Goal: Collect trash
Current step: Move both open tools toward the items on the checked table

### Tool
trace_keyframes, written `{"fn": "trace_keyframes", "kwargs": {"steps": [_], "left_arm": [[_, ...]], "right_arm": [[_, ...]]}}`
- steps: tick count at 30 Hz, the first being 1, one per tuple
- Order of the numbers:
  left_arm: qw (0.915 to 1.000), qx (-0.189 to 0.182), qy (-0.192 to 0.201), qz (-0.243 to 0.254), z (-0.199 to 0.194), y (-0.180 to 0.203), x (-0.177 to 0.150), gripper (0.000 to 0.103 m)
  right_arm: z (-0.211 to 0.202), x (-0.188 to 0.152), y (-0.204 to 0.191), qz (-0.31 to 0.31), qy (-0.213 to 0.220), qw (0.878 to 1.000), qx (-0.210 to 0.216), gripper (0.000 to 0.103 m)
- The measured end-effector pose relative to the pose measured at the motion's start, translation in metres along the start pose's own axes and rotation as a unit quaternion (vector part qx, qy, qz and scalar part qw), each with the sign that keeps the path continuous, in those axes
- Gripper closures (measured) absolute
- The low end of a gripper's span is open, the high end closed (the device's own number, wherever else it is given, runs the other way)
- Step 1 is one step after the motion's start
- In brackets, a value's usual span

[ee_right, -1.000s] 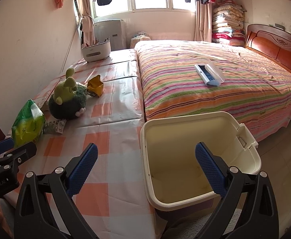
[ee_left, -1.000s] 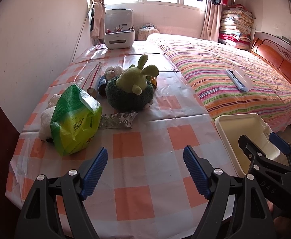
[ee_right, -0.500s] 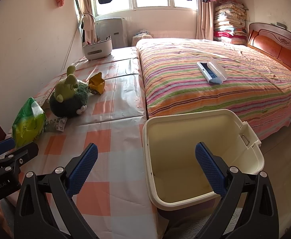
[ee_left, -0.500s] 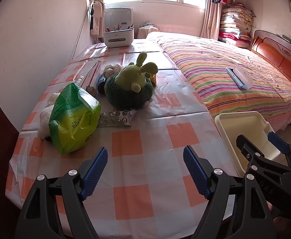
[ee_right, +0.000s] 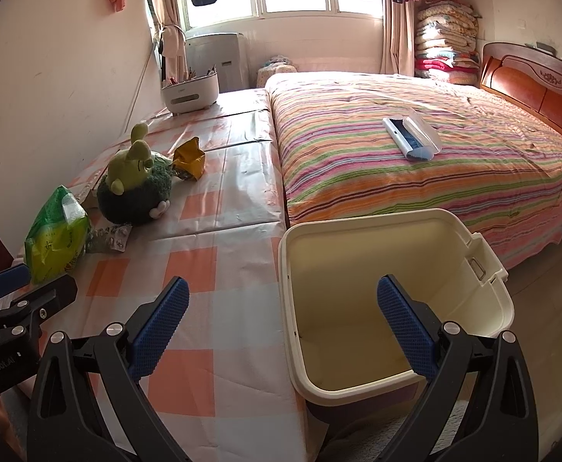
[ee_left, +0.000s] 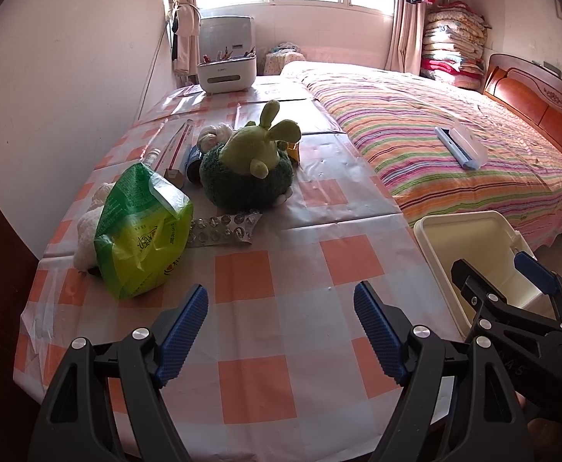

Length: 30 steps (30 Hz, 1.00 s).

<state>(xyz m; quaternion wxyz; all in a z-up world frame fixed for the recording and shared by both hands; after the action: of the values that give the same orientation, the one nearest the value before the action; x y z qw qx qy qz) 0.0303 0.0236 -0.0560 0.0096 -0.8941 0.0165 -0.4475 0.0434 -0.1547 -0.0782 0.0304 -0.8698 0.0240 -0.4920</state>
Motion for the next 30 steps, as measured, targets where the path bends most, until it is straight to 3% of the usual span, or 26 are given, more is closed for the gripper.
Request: {"fn": "trace_keyframes", "kwargs": {"steps": [18,30], "left_arm": [[0.9998,0.013,0.000,-0.013,0.001,-0.014,-0.001,0.027],[0.9986,0.038,0.000,-0.036,0.002,-0.044,0.001,0.027]], "right_arm": [[0.007,0.002,-0.007,-0.006,0.000,1.000,0.011,0.006],[0.018,0.012,-0.031,-0.023,0.005,0.999,0.039,0.006]]}}
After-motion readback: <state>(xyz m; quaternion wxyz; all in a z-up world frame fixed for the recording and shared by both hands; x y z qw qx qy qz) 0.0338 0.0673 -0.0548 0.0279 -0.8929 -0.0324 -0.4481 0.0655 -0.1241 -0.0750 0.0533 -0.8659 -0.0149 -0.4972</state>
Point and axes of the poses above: each gripper's, at about its wrist camera, not at the fingertips, and z roughly the way its jaws point, y to its right, x to its top, the point moved 5 cm from there along z, roughly the way its jaws point, and after that the axes turned 9 degrees about y, right-handed, at the moved point
